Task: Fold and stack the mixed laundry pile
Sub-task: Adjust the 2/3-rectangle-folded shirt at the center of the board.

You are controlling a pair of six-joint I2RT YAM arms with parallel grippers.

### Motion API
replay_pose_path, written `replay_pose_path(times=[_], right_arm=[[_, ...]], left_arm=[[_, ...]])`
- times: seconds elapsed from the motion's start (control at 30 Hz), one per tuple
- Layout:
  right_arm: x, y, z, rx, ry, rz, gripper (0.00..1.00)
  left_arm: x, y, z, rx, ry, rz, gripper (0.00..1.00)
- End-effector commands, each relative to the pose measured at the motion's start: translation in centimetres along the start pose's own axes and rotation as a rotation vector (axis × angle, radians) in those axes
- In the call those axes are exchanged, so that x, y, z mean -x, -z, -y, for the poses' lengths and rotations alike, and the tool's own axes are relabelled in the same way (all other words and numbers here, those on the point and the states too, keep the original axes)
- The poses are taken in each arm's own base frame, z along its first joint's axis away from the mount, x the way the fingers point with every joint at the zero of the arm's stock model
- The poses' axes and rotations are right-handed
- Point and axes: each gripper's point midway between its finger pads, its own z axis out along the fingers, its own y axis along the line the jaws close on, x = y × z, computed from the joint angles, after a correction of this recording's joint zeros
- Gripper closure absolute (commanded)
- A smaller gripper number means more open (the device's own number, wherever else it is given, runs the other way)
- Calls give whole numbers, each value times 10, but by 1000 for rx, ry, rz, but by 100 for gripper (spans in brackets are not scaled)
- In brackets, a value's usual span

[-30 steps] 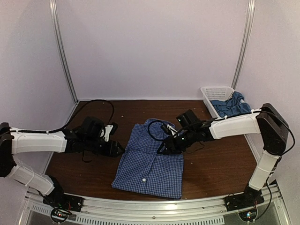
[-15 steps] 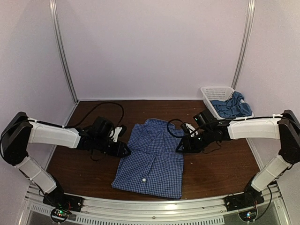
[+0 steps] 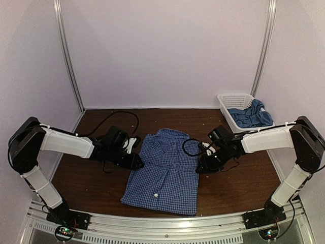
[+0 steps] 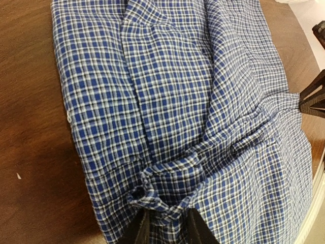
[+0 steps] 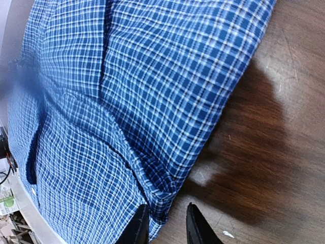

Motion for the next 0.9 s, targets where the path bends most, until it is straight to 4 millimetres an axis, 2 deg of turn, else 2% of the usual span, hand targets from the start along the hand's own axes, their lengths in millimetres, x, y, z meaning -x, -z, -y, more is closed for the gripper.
replay_pose_path(times=[0.0,0.1,0.2,0.23,0.33,0.47,0.57,0.63,0.87], right_arm=[[14,2,-15,57,26,37,78],[16,2,-24,98,37,36,85],[18,2,-31,121,43,34,89],[17,2,-30,115,40,29,87],[16,6,-23,74,31,33,61],[9,9,-12,15,18,31,57],[1,5,-6,8,7,7,59],[-3,1,-6,20,5,-9,64],[-3,-5,-24,82,22,-22,82]], left_arm=[[20,-1,10,-40,-33,49,79],[22,1,12,-48,-40,56,92],[25,4,14,-50,-47,66,100],[25,5,14,-48,-47,67,100],[25,6,13,-41,-46,66,100],[25,5,12,-39,-45,65,99],[24,3,12,-37,-44,59,99],[25,2,12,-37,-44,60,99],[25,2,13,-39,-53,59,100]])
